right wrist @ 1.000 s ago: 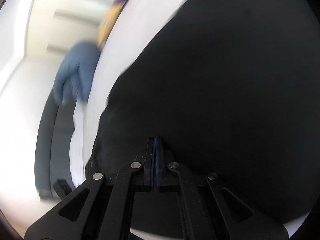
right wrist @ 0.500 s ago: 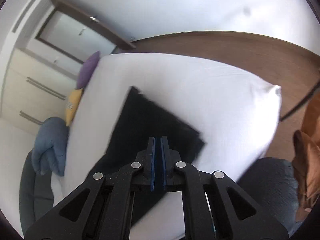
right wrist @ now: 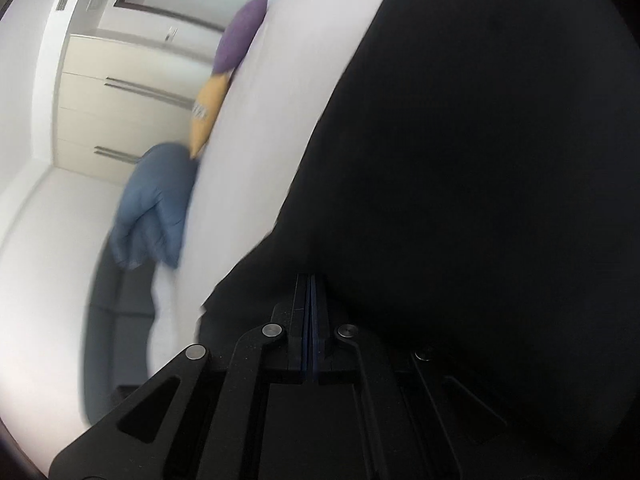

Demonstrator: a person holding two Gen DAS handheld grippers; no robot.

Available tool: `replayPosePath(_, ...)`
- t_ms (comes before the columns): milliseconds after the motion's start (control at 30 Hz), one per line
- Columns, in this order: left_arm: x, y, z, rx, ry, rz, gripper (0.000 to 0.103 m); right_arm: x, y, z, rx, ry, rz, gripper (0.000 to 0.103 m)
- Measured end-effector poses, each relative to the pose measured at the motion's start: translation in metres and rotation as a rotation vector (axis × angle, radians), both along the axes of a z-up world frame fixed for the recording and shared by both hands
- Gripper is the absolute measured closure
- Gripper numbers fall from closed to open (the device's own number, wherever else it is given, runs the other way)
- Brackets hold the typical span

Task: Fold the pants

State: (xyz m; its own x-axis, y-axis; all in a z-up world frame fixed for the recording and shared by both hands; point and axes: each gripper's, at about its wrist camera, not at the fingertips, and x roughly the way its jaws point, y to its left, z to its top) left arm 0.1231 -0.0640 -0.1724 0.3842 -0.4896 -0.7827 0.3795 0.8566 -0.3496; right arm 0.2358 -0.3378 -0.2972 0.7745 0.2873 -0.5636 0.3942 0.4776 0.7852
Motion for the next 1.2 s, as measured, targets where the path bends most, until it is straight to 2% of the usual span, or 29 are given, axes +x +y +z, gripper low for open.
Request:
replayPosePath(33, -0.003, 0.007, 0.0, -0.001, -0.008, -0.002, 0.055, -0.011, -0.014, -0.002, -0.001, -0.011, -0.051, 0.103)
replayPosePath(67, -0.004, 0.014, -0.001, -0.007, -0.009, 0.007, 0.062, -0.016, -0.035, -0.004, 0.014, -0.024, -0.095, 0.103)
replayPosePath(100, -0.002, 0.023, -0.002, -0.024, -0.003, 0.027, 0.074, -0.031, -0.053, -0.005, 0.023, -0.04, -0.14, 0.103)
replayPosePath(167, -0.004, 0.053, -0.005, -0.081, 0.021, 0.09, 0.082, -0.055, -0.078, 0.003, -0.021, -0.041, -0.224, 0.103)
replayPosePath(200, -0.006, 0.065, -0.006, -0.106, 0.031, 0.107, 0.092, -0.062, -0.086, 0.004, -0.016, -0.047, -0.251, 0.103)
replayPosePath(267, -0.009, 0.084, -0.004, -0.091, 0.032, 0.162, 0.098, -0.075, -0.101, 0.007, -0.026, -0.055, -0.288, 0.103)
replayPosePath(300, -0.012, 0.093, 0.002, -0.075, 0.019, 0.191, 0.093, -0.082, -0.104, 0.013, -0.049, -0.041, -0.317, 0.103)
replayPosePath(333, -0.015, 0.099, 0.009, -0.065, 0.003, 0.209, 0.073, -0.092, -0.107, 0.018, -0.066, -0.021, -0.358, 0.103)
replayPosePath(367, -0.017, 0.102, 0.017, -0.075, -0.02, 0.216, 0.063, -0.102, -0.117, 0.022, -0.064, 0.001, -0.401, 0.103)
replayPosePath(400, -0.018, 0.101, 0.025, -0.084, -0.045, 0.22, 0.046, -0.11, -0.129, 0.038, -0.043, 0.002, -0.443, 0.098)
replayPosePath(433, -0.017, 0.098, 0.032, -0.098, -0.064, 0.217, 0.034, -0.115, -0.123, 0.044, -0.031, -0.023, -0.448, 0.096)
replayPosePath(533, -0.011, 0.081, 0.038, -0.132, -0.107, 0.175, 0.022, -0.095, -0.068, 0.071, -0.063, -0.072, -0.286, 0.096)
replayPosePath(567, -0.008, 0.071, 0.036, -0.118, -0.112, 0.151, 0.022, -0.087, -0.041, 0.075, -0.065, -0.089, -0.218, 0.096)
replayPosePath(667, 0.002, 0.056, 0.005, -0.019, -0.031, 0.124, 0.024, -0.029, 0.033, 0.064, 0.004, -0.094, 0.059, 0.096)
replayPosePath(700, 0.002, 0.059, -0.001, -0.02, -0.033, 0.125, 0.03, -0.018, 0.051, 0.056, 0.02, -0.08, 0.102, 0.096)
replayPosePath(733, 0.001, 0.061, -0.001, -0.034, -0.048, 0.121, 0.032, -0.005, 0.069, 0.042, 0.034, -0.048, 0.139, 0.096)
replayPosePath(767, -0.001, 0.066, 0.0, -0.047, -0.05, 0.114, 0.033, 0.007, 0.093, 0.026, 0.039, -0.012, 0.155, 0.1)
replayPosePath(800, -0.002, 0.071, 0.002, -0.05, -0.049, 0.11, 0.038, 0.006, 0.094, 0.006, 0.041, 0.04, 0.149, 0.103)
replayPosePath(867, -0.003, 0.083, 0.003, -0.048, -0.061, 0.104, 0.039, -0.002, 0.078, -0.011, 0.112, -0.012, 0.113, 0.103)
replayPosePath(967, -0.004, 0.102, 0.001, -0.073, -0.08, 0.101, 0.039, -0.046, 0.021, 0.009, 0.045, -0.033, 0.023, 0.103)
replayPosePath(1000, -0.004, 0.108, 0.001, -0.068, -0.09, 0.099, 0.039, -0.063, 0.002, 0.004, 0.041, -0.035, -0.005, 0.103)
replayPosePath(1067, -0.002, 0.122, 0.004, -0.008, -0.117, 0.11, 0.039, -0.077, -0.014, 0.006, 0.033, -0.03, -0.069, 0.103)
replayPosePath(1133, 0.003, 0.145, 0.005, -0.017, -0.126, 0.124, 0.039, -0.098, -0.043, 0.015, -0.008, -0.012, -0.138, 0.103)
replayPosePath(1200, 0.009, 0.159, 0.007, 0.029, -0.145, 0.16, 0.038, -0.12, -0.077, 0.027, -0.032, 0.011, -0.186, 0.1)
